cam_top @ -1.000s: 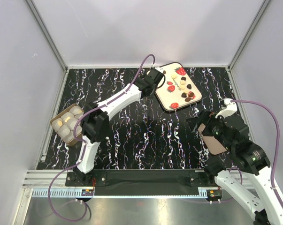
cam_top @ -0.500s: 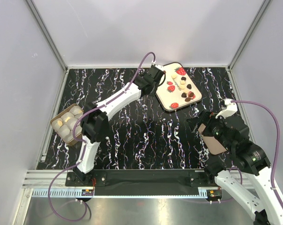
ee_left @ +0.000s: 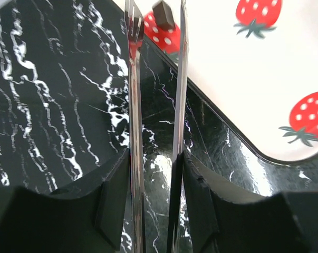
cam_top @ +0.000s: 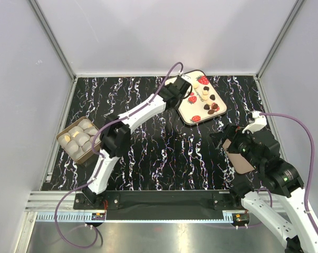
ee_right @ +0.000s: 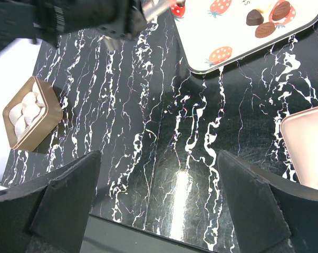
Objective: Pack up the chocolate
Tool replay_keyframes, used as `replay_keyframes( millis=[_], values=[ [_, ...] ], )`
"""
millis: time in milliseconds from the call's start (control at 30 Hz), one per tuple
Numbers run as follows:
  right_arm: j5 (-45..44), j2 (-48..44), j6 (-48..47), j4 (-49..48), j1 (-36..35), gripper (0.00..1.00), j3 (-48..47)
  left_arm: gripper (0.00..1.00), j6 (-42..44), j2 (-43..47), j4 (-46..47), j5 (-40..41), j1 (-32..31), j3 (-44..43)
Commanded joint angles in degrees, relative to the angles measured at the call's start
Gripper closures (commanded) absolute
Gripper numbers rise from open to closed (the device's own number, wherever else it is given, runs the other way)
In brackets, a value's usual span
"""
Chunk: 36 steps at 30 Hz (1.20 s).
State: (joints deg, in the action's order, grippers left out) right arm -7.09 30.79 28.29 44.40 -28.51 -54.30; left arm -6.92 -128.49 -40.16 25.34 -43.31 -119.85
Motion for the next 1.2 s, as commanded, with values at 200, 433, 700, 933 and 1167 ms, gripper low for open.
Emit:
replay_keyframes(
  millis=[200, 433, 700, 933, 1167],
  values=[
    [-3.0, 0.2, -1.6, -0.8, -0.3, 0.0, -0.4, 0.54, 1.6, -4.9, 3.2, 2.8, -0.3, -3.5],
    [-3.3, 0.7, -2.0, -1.4, -0.4, 0.0, -0.2, 0.57, 1.5, -4.8, 2.3, 3.3, -0.5, -3.9],
    [-2.8, 0.6, -1.7, -2.1, -0.4, 0.0, 0.3, 0.62, 2.6, -3.9, 0.8, 4.3, -2.0, -3.4],
    [-3.5, -0.6, -1.8, -1.3, -0.4, 0.0, 0.3, 0.63, 2.2, -3.7, -0.4, 4.1, -2.0, -3.0],
    [-3.5, -0.9, -1.9, -1.2, -0.4, 0.0, 0.3, 0.63, 1.9, -3.4, -1.4, 4.5, -2.5, -2.5]
  ],
)
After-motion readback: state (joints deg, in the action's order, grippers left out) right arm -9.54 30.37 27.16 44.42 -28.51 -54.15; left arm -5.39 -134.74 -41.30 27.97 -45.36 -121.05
